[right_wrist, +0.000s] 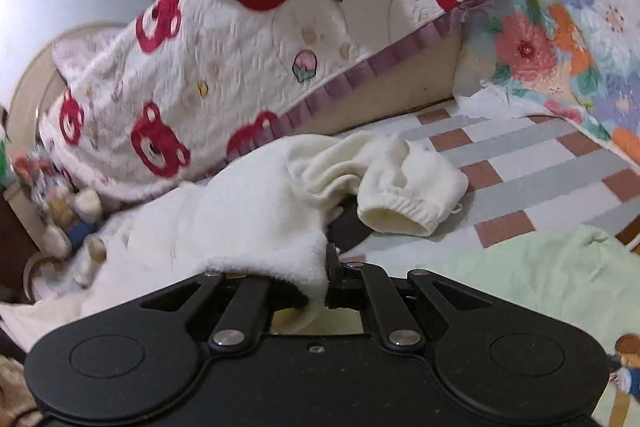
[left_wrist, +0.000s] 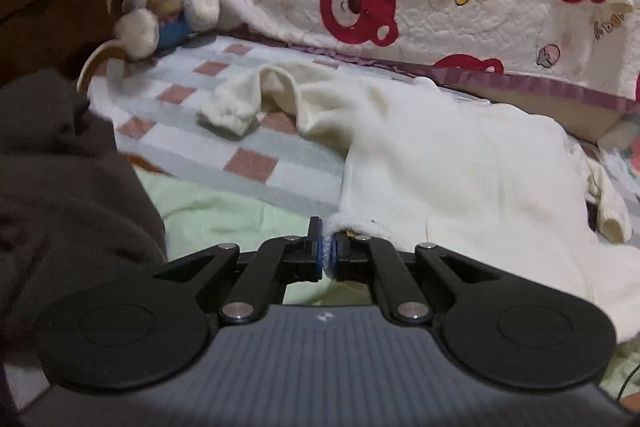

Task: Fold clothes

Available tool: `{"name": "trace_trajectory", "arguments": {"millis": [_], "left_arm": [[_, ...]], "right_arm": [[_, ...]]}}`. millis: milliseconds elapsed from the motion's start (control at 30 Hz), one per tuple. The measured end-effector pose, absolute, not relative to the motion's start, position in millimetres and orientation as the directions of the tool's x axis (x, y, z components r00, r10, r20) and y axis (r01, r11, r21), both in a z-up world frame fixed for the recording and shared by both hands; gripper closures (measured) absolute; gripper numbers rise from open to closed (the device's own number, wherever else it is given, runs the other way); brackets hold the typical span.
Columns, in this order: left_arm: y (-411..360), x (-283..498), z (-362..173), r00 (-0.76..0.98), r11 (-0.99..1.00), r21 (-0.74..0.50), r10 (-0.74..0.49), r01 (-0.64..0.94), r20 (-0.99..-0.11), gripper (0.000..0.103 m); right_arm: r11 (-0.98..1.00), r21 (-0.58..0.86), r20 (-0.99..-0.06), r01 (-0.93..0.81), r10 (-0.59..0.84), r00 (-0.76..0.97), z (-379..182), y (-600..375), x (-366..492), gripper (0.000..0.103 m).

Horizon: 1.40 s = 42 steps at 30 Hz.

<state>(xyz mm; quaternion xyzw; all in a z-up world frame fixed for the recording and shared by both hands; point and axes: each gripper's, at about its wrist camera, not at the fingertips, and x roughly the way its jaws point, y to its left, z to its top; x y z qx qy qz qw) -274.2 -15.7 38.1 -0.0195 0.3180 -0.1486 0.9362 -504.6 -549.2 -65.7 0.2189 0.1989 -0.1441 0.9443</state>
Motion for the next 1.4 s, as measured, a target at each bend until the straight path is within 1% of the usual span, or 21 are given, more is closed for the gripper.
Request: {"name": "trace_trajectory", "arguments": {"millis": [133,200,267,300,400,433,533,600,667,700,767,833,933,1033,1100,1167,1200,1267,1333,1367,1400], "left_arm": [[-11.4,-277.2,61.6,0.766,0.949,-0.153,-0.314,0.277,-0.561,0.099],[-9.2,-278.7,73.3,0.772,0.945,-0.164,-0.326,0.283,-0.547,0.099],[-1.9,-284.4,69.5,0.749,0.944,-0.177,-0.329,0.279,-0.576,0.099],[0.2,-288.4,58.8,0.717,0.945,-0.176,-0.325,0.277,-0.617,0.099],[-0.8,-295.7,4.7,0.576,0.952,-0.153,-0.283,0.263,-0.767,0.099],[0.0,-296.6,-9.9,0.535,0.955,-0.154,-0.270,0.252,-0.800,0.099],[5.9,-303.1,-27.5,0.505,0.951,-0.202,-0.297,0.234,-0.811,0.099],[4.4,-306.9,-23.2,0.523,0.952,-0.179,-0.288,0.250,-0.803,0.099],[2.0,-310.8,-13.3,0.548,0.952,-0.143,-0.275,0.271,-0.790,0.099],[1.1,-312.6,-8.1,0.553,0.950,-0.134,-0.274,0.281,-0.787,0.099],[0.2,-315.5,-3.8,0.540,0.948,-0.139,-0.279,0.285,-0.795,0.099],[-0.6,-313.9,-10.8,0.508,0.950,-0.134,-0.267,0.283,-0.819,0.099],[-2.1,-309.8,-24.4,0.446,0.948,-0.149,-0.266,0.281,-0.854,0.099],[-2.5,-312.0,-21.6,0.436,0.945,-0.152,-0.272,0.290,-0.858,0.099],[-2.7,-313.4,-19.8,0.429,0.942,-0.155,-0.276,0.296,-0.860,0.098],[-3.0,-314.9,-18.0,0.421,0.940,-0.157,-0.280,0.302,-0.863,0.098],[-3.5,-315.3,-15.0,0.400,0.936,-0.165,-0.287,0.312,-0.870,0.098],[-4.7,-313.6,-7.2,0.375,0.927,-0.180,-0.303,0.328,-0.876,0.098],[-5.5,-308.2,1.0,0.401,0.925,-0.187,-0.317,0.331,-0.859,0.094],[-5.9,-305.6,5.1,0.414,0.924,-0.191,-0.324,0.332,-0.851,0.093],[-6.3,-302.9,9.2,0.427,0.923,-0.194,-0.331,0.334,-0.842,0.089]], "right_arm": [[0.896,0.304,-0.338,0.325,-0.217,0.916,-27.0,-543.0,-502.7,0.096],[0.892,0.295,-0.366,0.341,-0.224,0.903,-37.2,-540.3,-508.8,0.096],[0.887,0.288,-0.402,0.361,-0.231,0.886,-51.0,-537.6,-515.4,0.096],[0.884,0.284,-0.420,0.371,-0.233,0.877,-57.9,-536.3,-518.8,0.096],[0.876,0.270,-0.473,0.400,-0.241,0.848,-78.6,-532.3,-528.7,0.097],[0.873,0.266,-0.490,0.410,-0.244,0.837,-85.5,-531.0,-532.0,0.097],[0.864,0.250,-0.540,0.437,-0.251,0.803,-106.3,-527.1,-542.0,0.097],[0.858,0.239,-0.573,0.455,-0.254,0.779,-120.1,-524.4,-548.6,0.097],[0.878,0.201,-0.560,0.436,-0.262,0.786,-115.5,-517.3,-546.5,0.097],[0.883,0.206,-0.537,0.423,-0.259,0.803,-108.3,-515.6,-549.9,0.097],[0.885,0.222,-0.504,0.409,-0.255,0.825,-93.9,-516.4,-554.1,0.097],[0.893,0.204,-0.505,0.401,-0.255,0.825,-92.9,-517.4,-559.1,0.097],[0.896,0.178,-0.560,0.407,-0.248,0.791,-116.2,-521.6,-552.1,0.097],[0.854,0.273,-0.610,0.443,-0.203,0.766,-139.9,-528.7,-554.7,0.096],[0.847,0.292,-0.613,0.443,-0.189,0.767,-142.0,-526.4,-556.2,0.095],[0.853,0.279,-0.628,0.440,-0.185,0.756,-139.3,-523.3,-555.5,0.087],[0.858,0.267,-0.638,0.439,-0.184,0.748,-137.0,-522.0,-555.0,0.085],[0.892,0.214,-0.681,0.398,-0.156,0.715,-135.3,-516.5,-551.2,0.077],[0.928,0.096,-0.723,0.359,-0.182,0.666,-136.5,-503.6,-549.7,0.075],[0.937,0.060,-0.735,0.343,-0.191,0.650,-135.3,-498.1,-550.2,0.075],[0.943,0.050,-0.743,0.330,-0.186,0.643,-132.5,-493.8,-552.4,0.075]]}}
